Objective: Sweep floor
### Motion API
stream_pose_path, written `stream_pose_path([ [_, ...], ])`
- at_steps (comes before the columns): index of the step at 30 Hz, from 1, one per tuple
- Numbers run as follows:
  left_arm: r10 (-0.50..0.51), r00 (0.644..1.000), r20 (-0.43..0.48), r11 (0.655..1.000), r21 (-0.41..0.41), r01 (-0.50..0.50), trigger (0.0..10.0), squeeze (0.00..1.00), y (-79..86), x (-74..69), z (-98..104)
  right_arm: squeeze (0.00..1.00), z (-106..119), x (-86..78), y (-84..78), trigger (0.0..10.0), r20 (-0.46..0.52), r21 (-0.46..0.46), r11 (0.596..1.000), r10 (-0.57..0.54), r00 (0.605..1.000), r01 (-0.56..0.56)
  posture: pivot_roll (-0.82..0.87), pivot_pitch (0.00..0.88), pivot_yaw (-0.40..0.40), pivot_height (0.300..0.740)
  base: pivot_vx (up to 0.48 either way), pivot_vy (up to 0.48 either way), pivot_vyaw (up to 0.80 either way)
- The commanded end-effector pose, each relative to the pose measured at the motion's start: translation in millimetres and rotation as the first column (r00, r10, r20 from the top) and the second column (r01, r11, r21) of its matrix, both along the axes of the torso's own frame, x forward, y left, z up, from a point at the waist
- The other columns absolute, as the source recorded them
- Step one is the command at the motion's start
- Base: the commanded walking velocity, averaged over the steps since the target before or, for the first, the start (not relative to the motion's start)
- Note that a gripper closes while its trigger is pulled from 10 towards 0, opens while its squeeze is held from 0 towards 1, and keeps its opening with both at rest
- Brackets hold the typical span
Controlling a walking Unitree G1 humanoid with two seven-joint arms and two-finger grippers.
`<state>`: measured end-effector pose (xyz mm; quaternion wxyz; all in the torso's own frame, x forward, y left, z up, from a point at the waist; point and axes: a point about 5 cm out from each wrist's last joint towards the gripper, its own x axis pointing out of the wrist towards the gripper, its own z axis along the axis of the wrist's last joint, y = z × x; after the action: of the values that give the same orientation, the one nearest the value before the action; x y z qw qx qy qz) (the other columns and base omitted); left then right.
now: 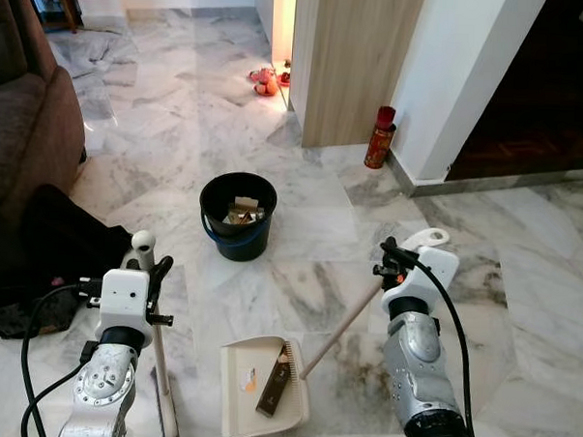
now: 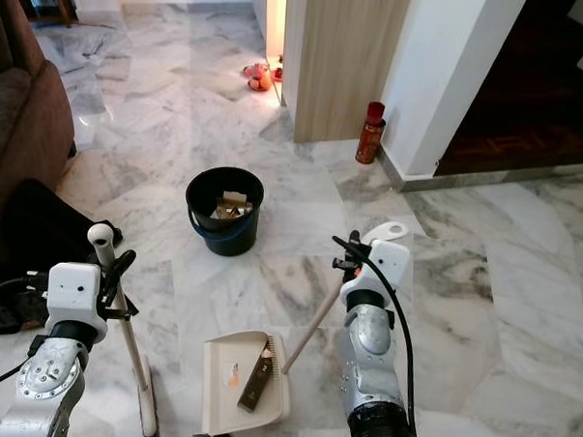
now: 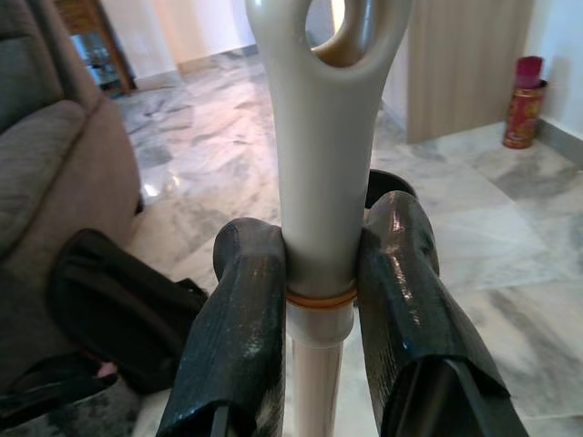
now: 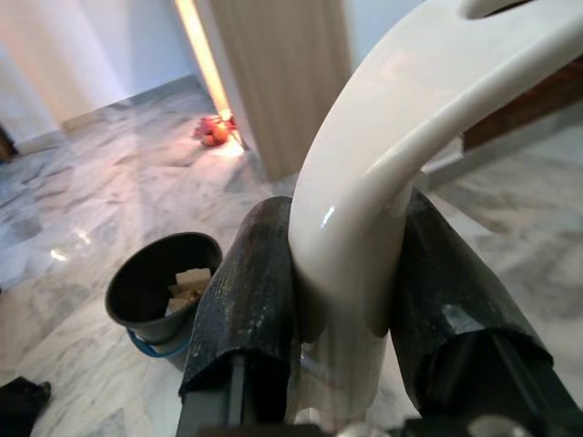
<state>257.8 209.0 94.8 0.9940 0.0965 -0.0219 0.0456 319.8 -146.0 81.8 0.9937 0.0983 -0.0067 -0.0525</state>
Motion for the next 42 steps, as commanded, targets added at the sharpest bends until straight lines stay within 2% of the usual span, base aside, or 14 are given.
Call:
stream_pose_path([
  [1,-0.014,0.998,0.055,1.0,-0.011,0.015,10.0,0.0,-2.8,2.5,10.9,0.0,11.4,4.3,-2.1,10.0,0.043,0.015,1.0,-0.011,0.999,0.011,0.17,0.109,-0.013,0.74,0.0,0.0,0.0],
  [7,-0.018,0.999,0.051,1.0,-0.01,0.018,10.0,0.0,-3.6,3.0,11.6,0.0,12.2,4.4,-1.7,10.0,0.048,0.009,1.0,-0.011,0.999,0.01,0.17,0.113,-0.012,0.74,0.0,0.0,0.0],
  [16,-0.026,0.998,0.051,0.999,-0.021,0.027,10.0,0.0,-6.6,3.0,12.0,0.0,12.5,4.0,-3.3,10.0,0.046,0.007,1.0,-0.019,0.999,0.019,0.17,0.129,-0.01,0.74,0.0,0.0,0.75],
  [26,-0.017,0.998,0.056,0.999,-0.033,0.018,10.0,0.0,-6.2,2.8,14.1,0.0,11.4,2.7,-4.0,10.0,0.039,0.011,1.0,-0.019,0.999,0.018,0.16,0.142,-0.013,0.74,0.0,0.0,0.0],
  [36,-0.002,0.999,0.049,1.0,-0.026,0.003,10.0,0.0,-5.7,0.0,11.5,0.0,11.8,3.0,-3.8,10.0,0.041,0.014,1.0,-0.015,0.999,0.015,0.16,0.115,-0.017,0.74,0.0,0.0,0.0],
  [42,0.013,0.999,0.045,1.0,-0.021,-0.012,10.0,0.0,-3.4,-1.2,10.0,0.0,14.2,4.4,-4.7,10.0,0.051,0.012,1.0,-0.011,0.999,0.01,0.17,0.098,-0.022,0.74,0.262,0.0,0.0],
])
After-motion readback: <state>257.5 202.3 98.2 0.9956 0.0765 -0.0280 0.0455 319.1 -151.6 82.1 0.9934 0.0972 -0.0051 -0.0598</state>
